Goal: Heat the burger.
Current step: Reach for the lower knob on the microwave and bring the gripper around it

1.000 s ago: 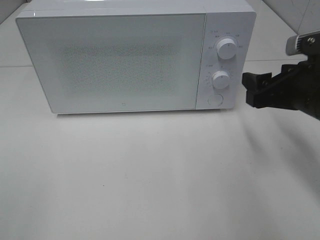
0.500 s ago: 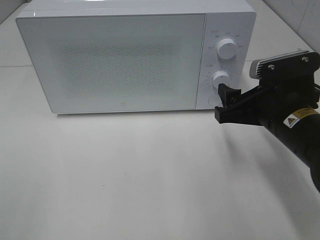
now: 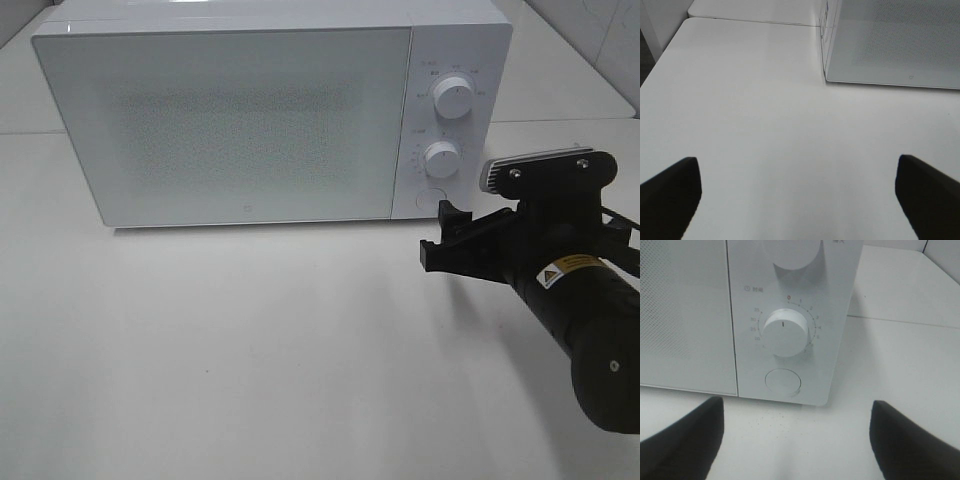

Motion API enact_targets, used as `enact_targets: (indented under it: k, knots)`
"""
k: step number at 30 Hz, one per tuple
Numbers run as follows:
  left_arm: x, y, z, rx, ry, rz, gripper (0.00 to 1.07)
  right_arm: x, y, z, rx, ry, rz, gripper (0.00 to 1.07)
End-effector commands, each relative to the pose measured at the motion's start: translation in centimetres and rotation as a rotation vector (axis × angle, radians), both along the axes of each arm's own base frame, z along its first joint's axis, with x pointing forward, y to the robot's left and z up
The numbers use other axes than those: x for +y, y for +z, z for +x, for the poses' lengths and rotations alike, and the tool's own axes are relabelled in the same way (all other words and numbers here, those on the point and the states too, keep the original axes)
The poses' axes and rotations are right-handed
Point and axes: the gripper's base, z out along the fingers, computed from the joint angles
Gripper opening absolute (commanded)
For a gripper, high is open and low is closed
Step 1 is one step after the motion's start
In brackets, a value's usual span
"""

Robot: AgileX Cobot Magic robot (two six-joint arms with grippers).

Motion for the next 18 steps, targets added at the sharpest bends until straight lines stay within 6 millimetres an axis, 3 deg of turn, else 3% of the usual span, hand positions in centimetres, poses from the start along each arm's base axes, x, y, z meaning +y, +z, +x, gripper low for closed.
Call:
enact_targets:
  k: [1,10,18]
  knots:
    - [0.0,0.0,-0.3,-0.018,0.003,-0.008,0.98,0.3,1.3,0.9,-0.155,-0.042,0.042,0.76]
    - [0.0,0.0,-0.3,-0.018,0.003,-0.007,0.98,2.0,1.2,3.3,-0.188,-0.061,0.069,0.76]
    - [0.0,0.0,-0.3,-0.018,0.003,-0.007,0.98,2.8,2.0,4.2,-0.225,-0.058,0.055,0.76]
